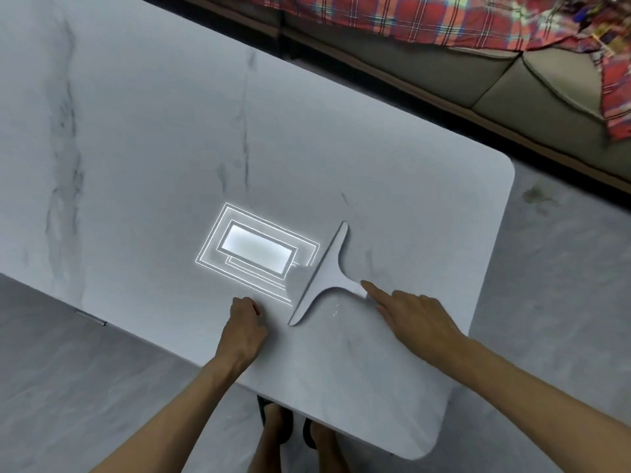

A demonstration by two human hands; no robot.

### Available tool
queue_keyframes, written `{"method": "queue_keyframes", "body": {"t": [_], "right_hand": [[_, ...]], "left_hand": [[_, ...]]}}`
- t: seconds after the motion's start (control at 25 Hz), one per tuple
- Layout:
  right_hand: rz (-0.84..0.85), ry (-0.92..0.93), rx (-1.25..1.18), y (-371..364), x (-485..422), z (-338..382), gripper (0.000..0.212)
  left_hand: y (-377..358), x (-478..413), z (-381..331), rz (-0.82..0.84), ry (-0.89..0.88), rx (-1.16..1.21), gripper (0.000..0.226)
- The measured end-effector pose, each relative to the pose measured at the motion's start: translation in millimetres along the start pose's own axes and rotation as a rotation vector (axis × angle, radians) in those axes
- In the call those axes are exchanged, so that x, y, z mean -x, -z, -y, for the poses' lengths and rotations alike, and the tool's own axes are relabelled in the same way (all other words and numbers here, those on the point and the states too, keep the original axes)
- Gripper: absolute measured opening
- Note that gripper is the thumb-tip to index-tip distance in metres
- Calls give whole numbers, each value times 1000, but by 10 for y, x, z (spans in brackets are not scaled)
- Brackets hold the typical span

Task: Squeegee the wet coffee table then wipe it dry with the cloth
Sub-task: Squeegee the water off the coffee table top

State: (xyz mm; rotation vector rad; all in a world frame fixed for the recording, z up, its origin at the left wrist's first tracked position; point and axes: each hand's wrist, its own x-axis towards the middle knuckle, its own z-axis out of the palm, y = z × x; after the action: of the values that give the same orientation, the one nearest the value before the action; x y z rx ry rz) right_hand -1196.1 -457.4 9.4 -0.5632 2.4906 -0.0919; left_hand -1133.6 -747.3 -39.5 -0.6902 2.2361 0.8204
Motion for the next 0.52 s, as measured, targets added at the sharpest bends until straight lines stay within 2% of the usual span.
{"method": "queue_keyframes", "body": {"t": [0.16,0.36,0.52], "right_hand": [[32,-91,9,120,466,-190,49],[-61,-82,-79,318,-58,-46,46],[-47,-131,-112,177,-201,-79,47]], "left_hand": [[-202,-38,-131,41,-45,-99,12],[-167,-57,-111,67,-59,-133,9],[-175,-35,-76,50,-68,-140,8]]}}
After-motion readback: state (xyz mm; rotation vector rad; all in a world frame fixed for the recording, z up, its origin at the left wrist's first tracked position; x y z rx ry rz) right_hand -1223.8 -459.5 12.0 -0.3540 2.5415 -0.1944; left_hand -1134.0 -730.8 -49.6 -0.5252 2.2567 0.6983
